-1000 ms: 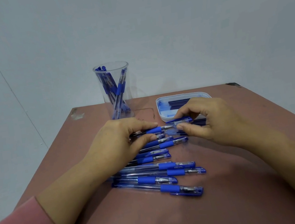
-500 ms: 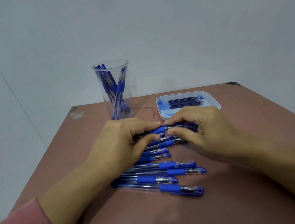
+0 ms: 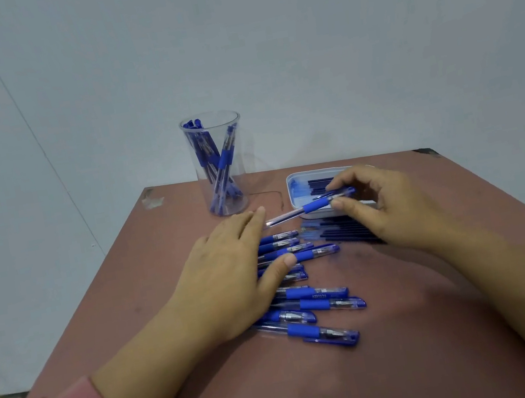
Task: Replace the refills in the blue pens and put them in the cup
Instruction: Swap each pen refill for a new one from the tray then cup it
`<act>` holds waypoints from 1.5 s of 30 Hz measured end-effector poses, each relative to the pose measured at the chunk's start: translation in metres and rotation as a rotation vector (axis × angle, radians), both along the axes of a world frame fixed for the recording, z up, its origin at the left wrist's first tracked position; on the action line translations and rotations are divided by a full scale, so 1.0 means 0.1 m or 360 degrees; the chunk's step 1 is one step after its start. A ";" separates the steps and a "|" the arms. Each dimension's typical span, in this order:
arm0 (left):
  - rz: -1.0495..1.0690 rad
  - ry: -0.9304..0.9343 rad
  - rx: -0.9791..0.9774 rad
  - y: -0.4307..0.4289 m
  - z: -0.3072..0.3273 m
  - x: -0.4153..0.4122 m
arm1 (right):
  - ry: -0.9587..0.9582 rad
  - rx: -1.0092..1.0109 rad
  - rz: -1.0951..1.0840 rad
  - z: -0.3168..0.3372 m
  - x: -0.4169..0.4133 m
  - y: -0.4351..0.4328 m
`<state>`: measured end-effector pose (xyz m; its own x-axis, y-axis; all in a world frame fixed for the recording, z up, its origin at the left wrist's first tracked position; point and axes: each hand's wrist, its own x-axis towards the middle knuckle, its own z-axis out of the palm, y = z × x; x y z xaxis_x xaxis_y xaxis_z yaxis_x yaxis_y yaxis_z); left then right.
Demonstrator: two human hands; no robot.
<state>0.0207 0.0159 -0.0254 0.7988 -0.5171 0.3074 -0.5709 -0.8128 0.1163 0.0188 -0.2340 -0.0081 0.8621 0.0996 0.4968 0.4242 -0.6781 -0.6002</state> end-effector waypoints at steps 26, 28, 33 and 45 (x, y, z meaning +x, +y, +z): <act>0.0048 0.0280 0.0260 -0.01 -0.16 -0.14 | -0.0329 0.0416 -0.0039 0.94 1.24 0.70; 0.0048 0.0296 0.0262 -0.02 -0.14 -0.15 | -0.0305 0.0338 -0.0004 0.92 1.29 0.77; 0.0035 0.0288 0.0264 -0.02 -0.13 -0.15 | -0.0244 -0.0031 0.0024 0.75 1.33 0.74; 0.0027 0.0230 0.0257 -0.01 -0.18 -0.13 | 0.0061 -0.0299 0.0102 0.34 0.31 0.14</act>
